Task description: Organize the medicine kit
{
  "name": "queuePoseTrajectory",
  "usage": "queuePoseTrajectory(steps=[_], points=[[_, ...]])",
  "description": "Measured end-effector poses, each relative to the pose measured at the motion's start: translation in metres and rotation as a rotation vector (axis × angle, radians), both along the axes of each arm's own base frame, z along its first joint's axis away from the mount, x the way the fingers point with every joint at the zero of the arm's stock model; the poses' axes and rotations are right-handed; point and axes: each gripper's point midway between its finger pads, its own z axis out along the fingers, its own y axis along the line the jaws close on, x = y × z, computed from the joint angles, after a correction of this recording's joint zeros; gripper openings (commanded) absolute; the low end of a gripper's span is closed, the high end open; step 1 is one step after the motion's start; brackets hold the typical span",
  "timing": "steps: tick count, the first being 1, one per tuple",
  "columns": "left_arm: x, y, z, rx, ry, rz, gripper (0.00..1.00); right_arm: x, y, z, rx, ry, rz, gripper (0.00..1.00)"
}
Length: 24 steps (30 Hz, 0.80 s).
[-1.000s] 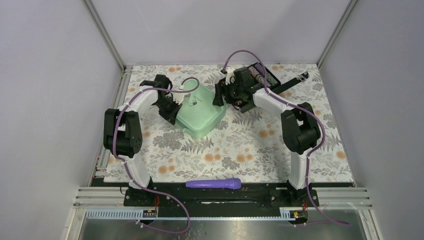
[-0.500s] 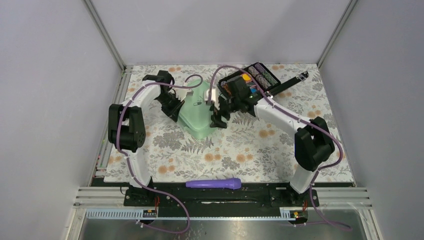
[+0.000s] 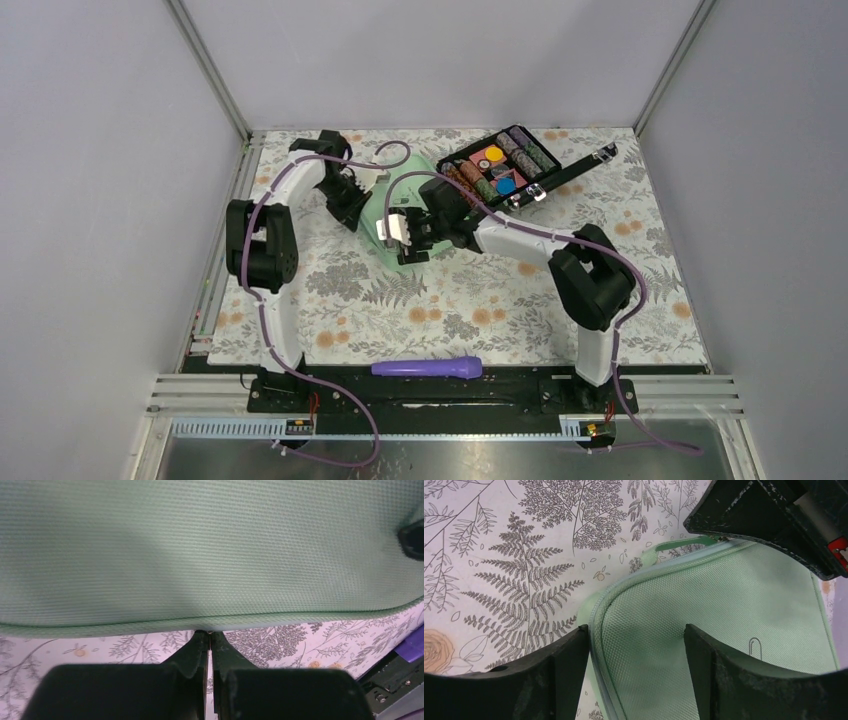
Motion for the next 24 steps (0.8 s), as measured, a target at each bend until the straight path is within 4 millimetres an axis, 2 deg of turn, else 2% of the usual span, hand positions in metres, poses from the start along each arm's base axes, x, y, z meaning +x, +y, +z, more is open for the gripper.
queuePoseTrajectory(steps=[3, 8, 14, 18, 24], points=[[-0.010, 0.001, -0.006, -0.004, 0.003, -0.019, 0.00, -0.001, 0.006, -0.010, -0.013, 0.010, -0.024, 0.70], [-0.037, -0.002, 0.001, -0.041, 0.018, -0.025, 0.00, 0.003, 0.013, -0.013, -0.008, 0.018, -0.049, 0.66], [-0.078, -0.030, 0.003, -0.113, 0.086, -0.056, 0.00, 0.006, 0.017, -0.013, 0.001, 0.042, -0.078, 0.64], [-0.091, -0.046, 0.002, -0.164, 0.136, -0.022, 0.00, 0.006, 0.016, -0.014, 0.002, 0.062, -0.093, 0.74], [-0.094, -0.051, 0.005, -0.191, 0.173, 0.026, 0.00, 0.005, 0.010, -0.014, -0.013, 0.059, -0.091, 0.83]])
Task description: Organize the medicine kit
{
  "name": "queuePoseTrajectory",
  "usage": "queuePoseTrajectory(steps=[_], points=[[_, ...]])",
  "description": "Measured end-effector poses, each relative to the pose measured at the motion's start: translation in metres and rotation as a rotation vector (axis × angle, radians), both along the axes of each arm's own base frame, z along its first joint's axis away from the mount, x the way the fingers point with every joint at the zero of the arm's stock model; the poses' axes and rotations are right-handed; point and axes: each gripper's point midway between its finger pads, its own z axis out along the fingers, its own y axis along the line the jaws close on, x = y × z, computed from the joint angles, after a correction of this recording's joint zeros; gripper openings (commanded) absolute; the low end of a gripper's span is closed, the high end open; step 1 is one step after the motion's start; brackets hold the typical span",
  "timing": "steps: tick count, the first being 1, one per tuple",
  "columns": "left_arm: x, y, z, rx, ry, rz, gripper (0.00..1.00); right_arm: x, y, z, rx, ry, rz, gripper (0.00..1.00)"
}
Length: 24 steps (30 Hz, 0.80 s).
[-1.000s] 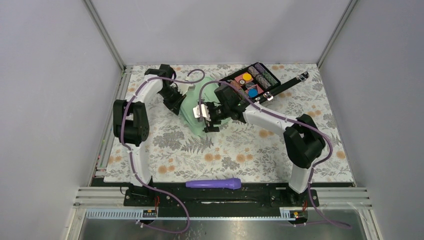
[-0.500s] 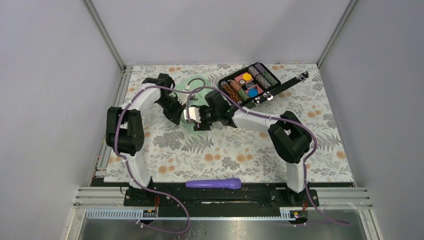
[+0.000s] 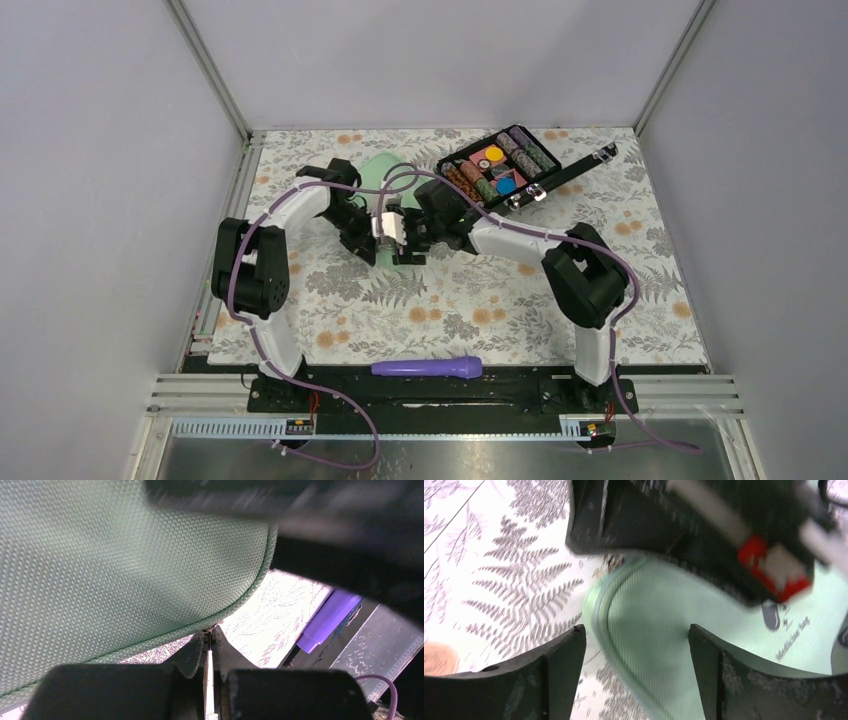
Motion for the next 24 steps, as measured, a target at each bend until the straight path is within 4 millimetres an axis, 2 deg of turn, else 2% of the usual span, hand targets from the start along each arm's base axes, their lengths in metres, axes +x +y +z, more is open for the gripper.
queuePoseTrajectory(steps=[3, 5, 9, 12, 15, 18, 20, 24], points=[[0.000, 0.004, 0.000, 0.006, 0.005, 0.004, 0.00, -0.004, -0.024, 0.004, -0.021, 0.031, -0.012, 0.85], [0.000, 0.011, 0.000, 0.027, 0.002, -0.002, 0.00, -0.002, -0.047, 0.014, -0.024, 0.057, -0.040, 0.85], [0.001, 0.025, -0.004, 0.075, -0.020, -0.027, 0.00, 0.020, -0.080, 0.037, 0.010, 0.072, -0.130, 0.85], [0.003, 0.034, -0.005, 0.105, -0.040, -0.049, 0.00, 0.044, -0.092, 0.046, 0.040, 0.120, -0.226, 0.87], [0.008, 0.048, -0.004, 0.154, -0.070, -0.071, 0.00, 0.071, -0.091, 0.049, 0.085, 0.194, -0.337, 0.89], [0.023, 0.069, 0.003, 0.222, -0.119, -0.073, 0.00, 0.092, -0.082, 0.043, 0.139, 0.275, -0.446, 0.89], [0.042, 0.087, 0.012, 0.273, -0.167, -0.057, 0.00, 0.095, -0.076, 0.034, 0.168, 0.347, -0.501, 0.88], [0.094, 0.117, 0.024, 0.357, -0.269, 0.005, 0.00, 0.087, -0.067, 0.026, 0.188, 0.430, -0.523, 0.86]])
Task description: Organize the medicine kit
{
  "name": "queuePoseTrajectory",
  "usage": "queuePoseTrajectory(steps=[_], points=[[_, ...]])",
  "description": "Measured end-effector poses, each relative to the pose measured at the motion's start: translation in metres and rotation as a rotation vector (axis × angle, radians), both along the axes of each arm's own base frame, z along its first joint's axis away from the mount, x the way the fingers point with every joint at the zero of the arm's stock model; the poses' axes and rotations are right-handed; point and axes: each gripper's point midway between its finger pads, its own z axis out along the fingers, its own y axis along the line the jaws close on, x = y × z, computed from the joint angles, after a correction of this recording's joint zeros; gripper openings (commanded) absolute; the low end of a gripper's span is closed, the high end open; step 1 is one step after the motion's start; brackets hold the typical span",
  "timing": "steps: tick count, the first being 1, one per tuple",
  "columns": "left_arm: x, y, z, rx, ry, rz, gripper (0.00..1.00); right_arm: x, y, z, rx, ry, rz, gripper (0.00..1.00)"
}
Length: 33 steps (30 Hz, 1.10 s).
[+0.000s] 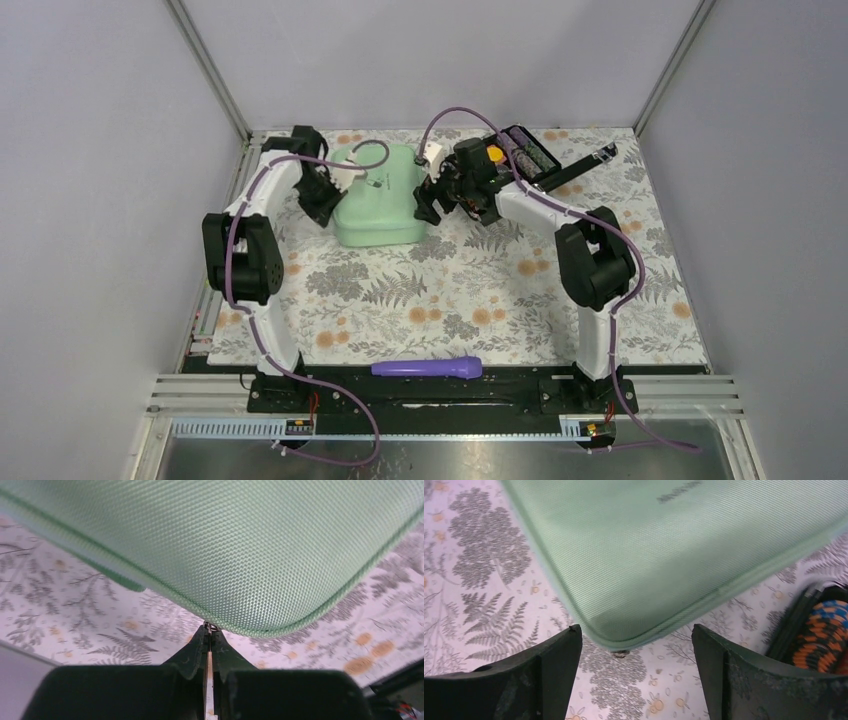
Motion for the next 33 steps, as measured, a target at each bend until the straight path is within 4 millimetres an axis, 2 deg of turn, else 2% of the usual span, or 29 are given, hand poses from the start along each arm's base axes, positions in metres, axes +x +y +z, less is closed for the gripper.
queuePoseTrajectory(steps=[3, 9, 13, 16, 20, 25, 33], points=[[0.016, 0.006, -0.002, 0.005, -0.032, 0.031, 0.00, -0.017, 0.012, 0.001, 0.008, -0.017, 0.069, 0.86], [-0.004, -0.010, -0.018, -0.038, 0.053, 0.056, 0.00, -0.068, 0.048, 0.009, -0.041, -0.215, 0.334, 0.85], [-0.021, -0.017, -0.032, -0.062, 0.117, 0.067, 0.00, -0.081, 0.077, 0.021, -0.034, -0.391, 0.456, 0.81], [-0.024, -0.020, -0.034, -0.079, 0.117, 0.072, 0.00, -0.080, 0.101, 0.028, -0.005, -0.509, 0.501, 0.78], [-0.027, -0.023, -0.029, -0.101, 0.118, 0.078, 0.00, -0.070, 0.123, 0.016, 0.000, -0.570, 0.531, 0.74], [-0.034, -0.026, -0.027, -0.117, 0.147, 0.092, 0.00, -0.062, 0.131, -0.008, -0.026, -0.593, 0.563, 0.68], [-0.037, -0.031, -0.022, -0.167, 0.150, 0.146, 0.00, -0.054, 0.142, -0.018, -0.037, -0.612, 0.581, 0.52]])
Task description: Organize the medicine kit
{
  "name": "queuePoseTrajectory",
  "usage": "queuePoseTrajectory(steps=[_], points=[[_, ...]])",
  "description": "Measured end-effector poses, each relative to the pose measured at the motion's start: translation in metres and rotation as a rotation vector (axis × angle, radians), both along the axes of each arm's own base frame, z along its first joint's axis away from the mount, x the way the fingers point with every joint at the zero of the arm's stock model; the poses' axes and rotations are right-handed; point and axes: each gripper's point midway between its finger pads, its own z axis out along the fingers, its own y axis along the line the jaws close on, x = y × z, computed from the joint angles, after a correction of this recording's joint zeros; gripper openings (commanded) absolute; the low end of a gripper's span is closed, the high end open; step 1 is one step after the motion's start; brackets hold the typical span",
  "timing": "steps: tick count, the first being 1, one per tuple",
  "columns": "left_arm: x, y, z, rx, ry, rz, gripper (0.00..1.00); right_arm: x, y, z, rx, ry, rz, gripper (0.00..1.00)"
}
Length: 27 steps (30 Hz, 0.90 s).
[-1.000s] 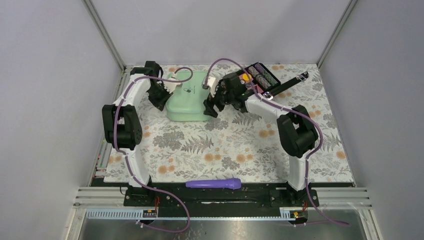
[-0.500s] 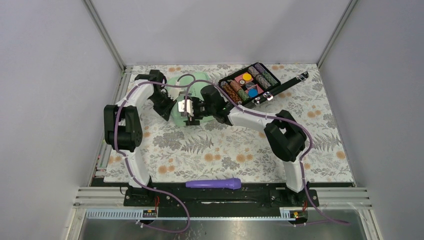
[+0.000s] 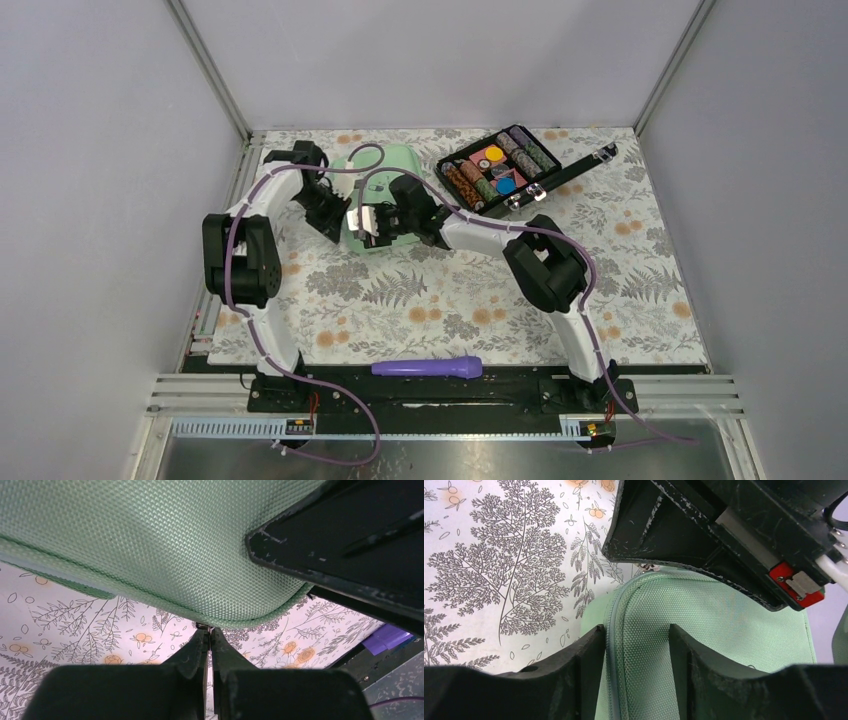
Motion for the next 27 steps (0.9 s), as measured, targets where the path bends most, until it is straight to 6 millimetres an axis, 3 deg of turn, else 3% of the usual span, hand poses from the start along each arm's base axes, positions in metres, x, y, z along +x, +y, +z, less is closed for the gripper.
queuePoseTrajectory(steps=[10, 16, 23, 27], points=[[-0.016, -0.014, -0.003, -0.083, 0.040, 0.028, 0.00, -0.001, 0.002, -0.003, 0.003, 0.051, -0.014, 0.48], [-0.025, -0.040, 0.002, -0.150, 0.065, -0.024, 0.00, 0.001, 0.004, -0.002, 0.006, 0.061, -0.023, 0.49], [-0.026, -0.048, 0.006, -0.218, 0.086, 0.014, 0.00, 0.003, 0.000, -0.003, 0.011, 0.080, -0.046, 0.71], [-0.033, -0.057, 0.014, -0.290, 0.123, 0.024, 0.00, -0.014, -0.029, 0.003, -0.008, 0.077, -0.040, 0.77]])
